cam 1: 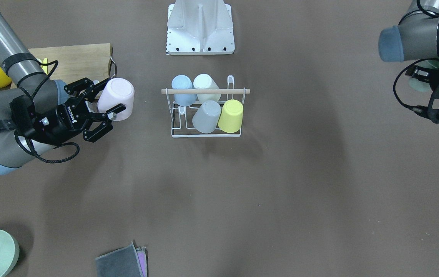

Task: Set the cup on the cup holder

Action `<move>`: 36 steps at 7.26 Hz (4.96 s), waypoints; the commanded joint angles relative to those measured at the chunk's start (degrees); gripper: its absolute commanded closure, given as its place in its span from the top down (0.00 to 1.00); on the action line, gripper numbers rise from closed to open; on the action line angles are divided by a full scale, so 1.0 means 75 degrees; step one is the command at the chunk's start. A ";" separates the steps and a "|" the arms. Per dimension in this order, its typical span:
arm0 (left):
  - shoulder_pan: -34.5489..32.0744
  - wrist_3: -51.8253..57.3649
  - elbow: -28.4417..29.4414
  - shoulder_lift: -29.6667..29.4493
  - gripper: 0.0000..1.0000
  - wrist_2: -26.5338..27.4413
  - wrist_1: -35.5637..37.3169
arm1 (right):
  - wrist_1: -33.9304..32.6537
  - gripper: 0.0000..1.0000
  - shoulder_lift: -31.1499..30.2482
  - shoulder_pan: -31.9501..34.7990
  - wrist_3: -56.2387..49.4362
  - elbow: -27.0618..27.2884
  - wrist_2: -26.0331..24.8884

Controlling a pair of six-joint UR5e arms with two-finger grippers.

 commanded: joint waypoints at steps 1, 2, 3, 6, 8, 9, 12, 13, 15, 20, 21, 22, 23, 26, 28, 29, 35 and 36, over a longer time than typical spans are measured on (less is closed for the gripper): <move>-0.0107 -0.0377 -0.0747 0.0931 0.00 0.0003 -0.1003 | 0.0000 0.05 0.0336 -0.0246 -0.0925 -0.0329 0.0047; -0.0107 -0.0797 -0.1239 0.1807 0.00 0.0015 -0.2031 | 0.0000 0.05 0.0395 -0.0316 -0.1196 -0.0365 0.0035; -0.0096 -0.1103 -0.1453 0.2106 0.00 0.0131 -0.2413 | -0.0011 0.05 0.0454 -0.0375 -0.1558 -0.0435 0.0047; -0.0037 -0.1924 -0.1490 0.2364 0.00 0.0283 -0.3243 | -0.0012 0.05 0.0862 -0.0714 -0.2123 -0.0798 0.0047; 0.0009 -0.2602 -0.1537 0.3124 0.00 0.0413 -0.4671 | -0.0023 0.05 0.1016 -0.0855 -0.2112 -0.0869 0.0047; 0.0056 -0.3036 -0.1560 0.3453 0.00 0.0460 -0.5397 | -0.0035 0.05 0.1086 -0.1007 -0.2124 -0.0893 0.0035; 0.0466 -0.3716 -0.1771 0.4353 0.00 0.0869 -0.6744 | -0.0047 0.06 0.1227 -0.1382 -0.2416 -0.1138 0.0023; 0.0722 -0.4149 -0.1806 0.4927 0.00 0.0894 -0.7715 | -0.0047 0.06 0.1286 -0.1407 -0.2452 -0.1197 0.0023; 0.0923 -0.4422 -0.1947 0.5342 0.00 0.1022 -0.8309 | -0.0058 0.09 0.1322 -0.1489 -0.2452 -0.1221 0.0011; 0.0901 -0.4516 -0.2018 0.6117 0.00 0.1035 -0.9681 | -0.0082 0.99 0.1263 -0.1185 -0.2371 -0.1221 0.0035; 0.0889 -0.4528 -0.2029 0.6024 0.00 0.1046 -0.9694 | -0.0082 0.98 0.1193 -0.0998 -0.2335 -0.1221 0.0058; 0.0877 -0.4563 -0.1995 0.5907 0.00 0.1058 -0.9972 | -0.0070 0.98 0.0984 -0.0765 -0.2207 -0.1186 0.0058; 0.0889 -0.4958 -0.1774 0.5836 0.00 0.1046 -1.0938 | -0.0024 0.98 0.0703 -0.0623 -0.1997 -0.1082 0.0058; 0.0924 -0.5687 -0.1139 0.4670 0.00 0.0253 -1.3324 | 0.0522 0.94 -0.0338 -0.0328 -0.0304 -0.0519 0.0337; 0.0936 -0.6920 -0.1453 0.3439 0.00 -0.0587 -1.3350 | 0.0762 0.94 -0.1136 -0.0295 0.1256 -0.0296 0.0468; 0.0959 -0.7499 -0.1525 0.2992 0.00 -0.0803 -1.3663 | 0.0762 0.94 -0.1174 -0.0131 0.1947 -0.0295 0.0492; 0.2327 -0.9813 -0.1608 0.2521 0.00 0.1449 -1.7551 | 0.0750 0.94 -0.1783 0.0807 0.6775 -0.0413 0.0293; 0.2910 -0.9813 -0.1619 0.2287 0.00 0.2651 -1.7975 | 0.0715 0.94 -0.1807 0.0947 0.7200 -0.0401 0.0281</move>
